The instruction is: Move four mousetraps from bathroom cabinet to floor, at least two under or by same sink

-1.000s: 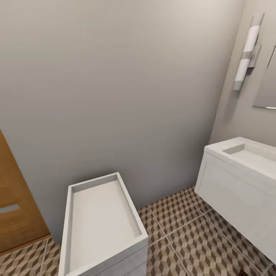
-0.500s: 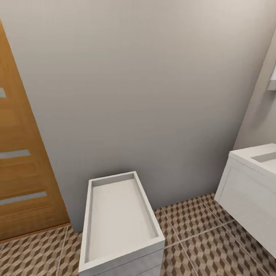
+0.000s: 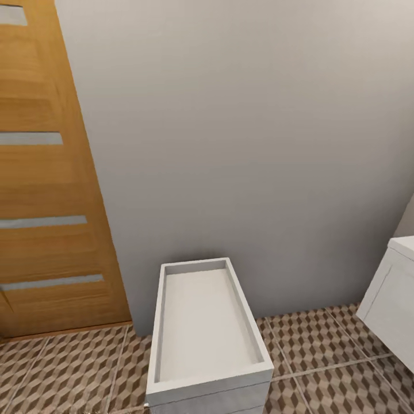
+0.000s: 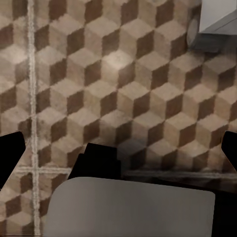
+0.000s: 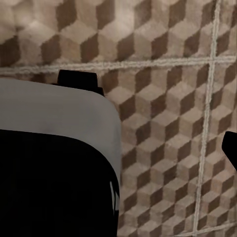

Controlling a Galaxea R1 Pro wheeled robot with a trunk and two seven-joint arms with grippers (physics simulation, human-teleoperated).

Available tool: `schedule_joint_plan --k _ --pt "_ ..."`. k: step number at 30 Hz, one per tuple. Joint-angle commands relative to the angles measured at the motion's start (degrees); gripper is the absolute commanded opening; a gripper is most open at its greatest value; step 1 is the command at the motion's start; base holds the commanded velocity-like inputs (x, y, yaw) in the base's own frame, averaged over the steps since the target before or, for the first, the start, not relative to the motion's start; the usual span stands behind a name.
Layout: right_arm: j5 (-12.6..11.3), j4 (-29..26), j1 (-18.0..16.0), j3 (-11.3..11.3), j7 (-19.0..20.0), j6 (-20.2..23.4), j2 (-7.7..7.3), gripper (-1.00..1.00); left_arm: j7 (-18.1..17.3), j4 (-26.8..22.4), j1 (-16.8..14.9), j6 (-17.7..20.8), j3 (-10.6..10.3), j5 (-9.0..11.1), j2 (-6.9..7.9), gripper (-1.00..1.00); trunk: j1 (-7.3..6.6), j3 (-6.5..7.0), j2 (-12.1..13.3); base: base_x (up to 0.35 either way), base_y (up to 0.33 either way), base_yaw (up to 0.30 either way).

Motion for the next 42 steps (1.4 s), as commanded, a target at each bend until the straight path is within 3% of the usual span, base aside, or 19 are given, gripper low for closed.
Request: schedule_joint_plan --k 1,42 --pt "0.41 0.18 -0.07 0.34 -0.27 -0.21 0.0 1.0 0.1 0.03 -0.03 -0.15 -0.49 0.42 -0.01 1.0 -0.01 -0.05 -0.02 0.0 0.0 0.3" --pt "0.41 0.18 -0.07 0.26 -0.27 -0.66 -0.05 1.0 0.1 0.03 -0.03 -0.15 -0.49 0.39 -0.01 1.0 -0.01 -0.05 -0.02 0.0 0.0 0.3"
